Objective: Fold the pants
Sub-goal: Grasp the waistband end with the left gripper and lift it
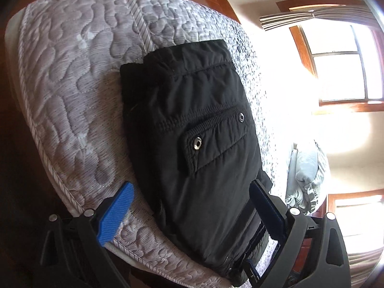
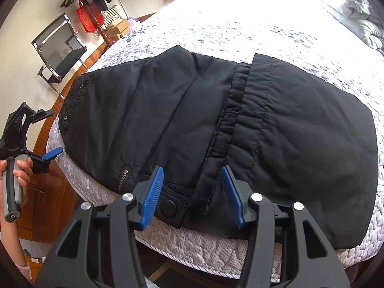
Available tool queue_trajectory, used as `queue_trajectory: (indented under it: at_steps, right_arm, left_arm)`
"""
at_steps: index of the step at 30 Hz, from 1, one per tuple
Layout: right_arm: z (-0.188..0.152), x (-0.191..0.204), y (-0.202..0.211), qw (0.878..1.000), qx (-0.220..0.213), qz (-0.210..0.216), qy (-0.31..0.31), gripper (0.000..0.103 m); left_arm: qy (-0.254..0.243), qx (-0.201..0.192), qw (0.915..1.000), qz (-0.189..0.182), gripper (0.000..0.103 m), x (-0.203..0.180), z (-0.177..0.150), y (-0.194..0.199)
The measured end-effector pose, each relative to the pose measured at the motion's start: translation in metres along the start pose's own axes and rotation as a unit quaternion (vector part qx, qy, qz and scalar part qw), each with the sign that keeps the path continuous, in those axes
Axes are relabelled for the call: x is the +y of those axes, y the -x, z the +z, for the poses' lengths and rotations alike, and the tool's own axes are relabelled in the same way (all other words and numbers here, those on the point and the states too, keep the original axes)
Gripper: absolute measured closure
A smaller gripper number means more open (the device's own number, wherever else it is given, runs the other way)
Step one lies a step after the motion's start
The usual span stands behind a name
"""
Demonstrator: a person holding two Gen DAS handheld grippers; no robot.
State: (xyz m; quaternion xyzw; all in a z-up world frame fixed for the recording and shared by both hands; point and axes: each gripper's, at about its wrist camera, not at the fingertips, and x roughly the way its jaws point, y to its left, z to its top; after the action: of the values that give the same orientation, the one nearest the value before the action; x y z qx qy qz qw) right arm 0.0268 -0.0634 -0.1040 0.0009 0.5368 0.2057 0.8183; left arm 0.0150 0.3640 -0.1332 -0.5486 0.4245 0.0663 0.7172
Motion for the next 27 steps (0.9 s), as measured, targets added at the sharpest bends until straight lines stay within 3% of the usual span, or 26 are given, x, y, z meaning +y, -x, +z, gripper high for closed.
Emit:
queue_trajectory:
  at_steps: [5, 12, 14, 23, 27]
  right_arm:
    - [0.002, 0.006, -0.005, 1.0, 0.004, -0.008, 0.014, 0.045]
    - [0.003, 0.008, -0.011, 1.0, 0.006, -0.012, 0.019, 0.044]
    - [0.003, 0.008, -0.012, 1.0, 0.008, -0.013, 0.02, 0.044]
    - [0.003, 0.012, -0.019, 0.999, 0.014, -0.023, 0.031, 0.042]
    - [0.003, 0.013, -0.02, 0.999, 0.016, -0.024, 0.032, 0.042]
  left_arm:
    - [0.028, 0.012, 0.9993, -0.021, 0.016, 0.023, 0.007, 0.002]
    - [0.063, 0.019, 0.9962, -0.057, 0.023, 0.046, 0.012, -0.004]
    - [0.07, 0.022, 0.9941, -0.08, 0.029, 0.05, 0.015, -0.006]
    - [0.095, 0.028, 0.9853, -0.139, 0.033, 0.075, 0.018, -0.017]
    - [0.099, 0.021, 0.9858, -0.134, 0.049, 0.076, 0.022, -0.027]
